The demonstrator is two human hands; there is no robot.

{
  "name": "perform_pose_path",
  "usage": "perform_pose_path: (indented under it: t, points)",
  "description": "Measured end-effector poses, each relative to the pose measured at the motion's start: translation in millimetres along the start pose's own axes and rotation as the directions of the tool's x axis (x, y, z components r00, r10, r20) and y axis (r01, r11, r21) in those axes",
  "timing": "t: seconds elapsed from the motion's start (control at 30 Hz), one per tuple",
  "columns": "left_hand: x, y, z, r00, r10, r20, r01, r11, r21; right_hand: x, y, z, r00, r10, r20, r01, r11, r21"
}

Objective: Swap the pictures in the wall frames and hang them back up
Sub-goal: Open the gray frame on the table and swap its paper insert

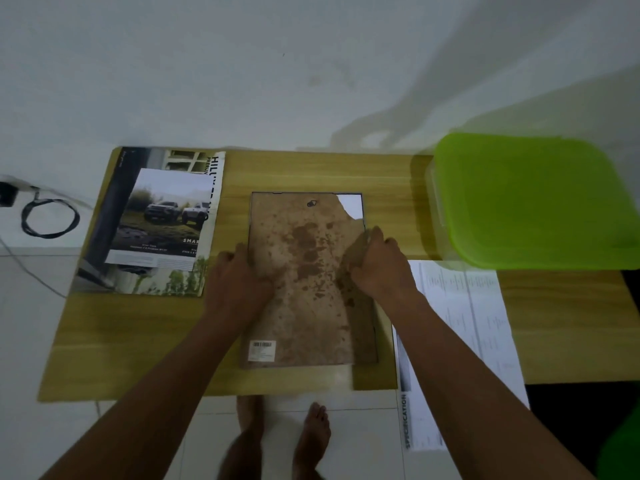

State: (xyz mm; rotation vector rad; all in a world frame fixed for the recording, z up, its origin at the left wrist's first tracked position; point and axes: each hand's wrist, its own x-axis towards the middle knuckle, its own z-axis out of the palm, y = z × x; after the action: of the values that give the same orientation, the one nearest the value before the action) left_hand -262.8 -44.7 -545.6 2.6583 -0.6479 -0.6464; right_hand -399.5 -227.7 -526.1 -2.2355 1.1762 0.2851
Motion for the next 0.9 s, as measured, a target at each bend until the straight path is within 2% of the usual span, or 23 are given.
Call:
perform_pose_path:
  t: [0.1,0.2,0.33,0.47,0.6,0.7,0.83,0.9]
  points:
    - [-20.1,-5.8,-3.8,0.996,-0.043,0.082,0.055,0.987,-0.154,-12.0,5.4,9.7,0.996,0.040,0.080,-0.050,0.990,0.132]
    - [-26.1,-5.2,-7.9,0.992,-0.048,0.114,0.078,0.957,-0.278,-16.3,9.9,15.1,0.999,0.038,0.031,-0.044,0.974,0.223]
    - [-29.5,-8.5,-16.6,0.986,-0.012,0.164,0.089,0.876,-0.473,-18.7,19.1,8.7,0.999,-0.027,-0.027,0.035,0.945,0.325]
    - [-33.1,-8.2,-21.4,0.995,0.005,0.103,0.045,0.880,-0.473,-23.2,23.7,6.7,0.997,-0.038,-0.061,0.059,0.912,0.405]
    - [-32.8,-9.1,-20.3,0.997,-0.025,0.074,0.060,0.851,-0.522,-23.1,25.5,10.6,0.996,0.026,-0.087,0.019,0.881,0.473]
    - [-31.7,-7.8,-23.7,0.991,-0.021,0.132,0.097,0.791,-0.604,-19.4,26.7,10.6,0.995,0.048,-0.092,0.003,0.871,0.492]
    - [-34.5,-10.6,-33.8,0.941,-0.017,0.338,0.254,0.694,-0.674,-18.2,26.7,14.6,0.996,0.058,-0.063,-0.017,0.851,0.525]
    - [-39.0,-13.5,-40.6,0.956,-0.020,0.292,0.243,0.611,-0.753,-19.2,25.2,16.5,0.996,0.081,-0.045,-0.044,0.842,0.538]
